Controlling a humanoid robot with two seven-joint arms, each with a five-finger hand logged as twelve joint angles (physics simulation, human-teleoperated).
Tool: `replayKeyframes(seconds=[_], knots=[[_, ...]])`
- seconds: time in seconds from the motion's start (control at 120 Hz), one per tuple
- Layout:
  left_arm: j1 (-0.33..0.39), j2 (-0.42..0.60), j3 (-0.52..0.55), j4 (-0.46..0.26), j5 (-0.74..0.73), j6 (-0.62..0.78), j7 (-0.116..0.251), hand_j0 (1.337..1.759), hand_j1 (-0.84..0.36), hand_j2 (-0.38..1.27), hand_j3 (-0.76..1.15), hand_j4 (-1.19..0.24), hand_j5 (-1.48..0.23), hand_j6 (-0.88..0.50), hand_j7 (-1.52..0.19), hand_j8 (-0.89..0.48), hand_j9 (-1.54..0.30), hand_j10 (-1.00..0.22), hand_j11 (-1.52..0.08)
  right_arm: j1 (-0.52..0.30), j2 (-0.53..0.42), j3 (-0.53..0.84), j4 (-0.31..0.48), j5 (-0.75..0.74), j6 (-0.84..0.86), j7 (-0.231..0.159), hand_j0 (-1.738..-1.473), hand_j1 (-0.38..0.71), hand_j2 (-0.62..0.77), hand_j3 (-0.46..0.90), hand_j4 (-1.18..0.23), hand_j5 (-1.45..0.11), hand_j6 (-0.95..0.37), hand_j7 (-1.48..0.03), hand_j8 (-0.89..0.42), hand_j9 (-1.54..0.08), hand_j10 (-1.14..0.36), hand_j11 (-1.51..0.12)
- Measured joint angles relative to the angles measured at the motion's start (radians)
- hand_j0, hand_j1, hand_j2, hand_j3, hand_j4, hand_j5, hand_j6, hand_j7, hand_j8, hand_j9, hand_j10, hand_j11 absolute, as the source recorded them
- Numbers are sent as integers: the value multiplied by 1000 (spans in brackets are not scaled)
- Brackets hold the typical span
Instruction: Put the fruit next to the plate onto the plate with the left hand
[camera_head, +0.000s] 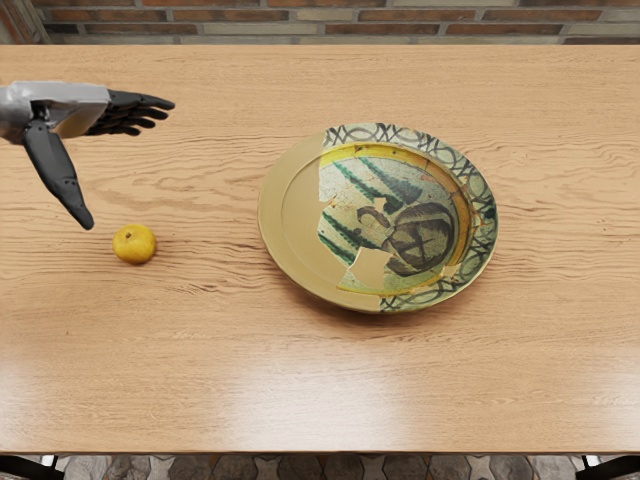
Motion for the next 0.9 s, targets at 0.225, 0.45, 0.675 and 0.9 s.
replayKeyframes(seconds=[0.225,0.45,0.675,0.9], knots=[[-7,-15,-2,-5,8,0,75,1658,334,4,0,-20,-19,-21,-19,-21,-19,-19,-19,-11,0,-3,0,-1,0,0,-1658,-349,0,0,0,0,0,0,0,0,0,0],[-11,-137,-14,-24,30,0,429,1658,333,3,0,-20,-19,-21,-19,-21,-19,-19,-19,-13,0,-2,0,0,0,0,-1658,-349,0,0,0,0,0,0,0,0,0,0],[44,-155,-7,-147,259,68,475,1658,333,3,0,-20,-20,-21,-19,-20,-19,-19,-19,-12,0,-1,1,-1,0,-1,-1658,-349,0,0,0,0,0,0,0,0,0,0],[145,-229,-3,-210,496,270,480,1658,333,4,0,-20,-20,-22,-20,-21,-20,-20,-19,-12,0,0,1,0,0,0,-1658,-349,0,0,0,0,0,0,0,0,0,0]])
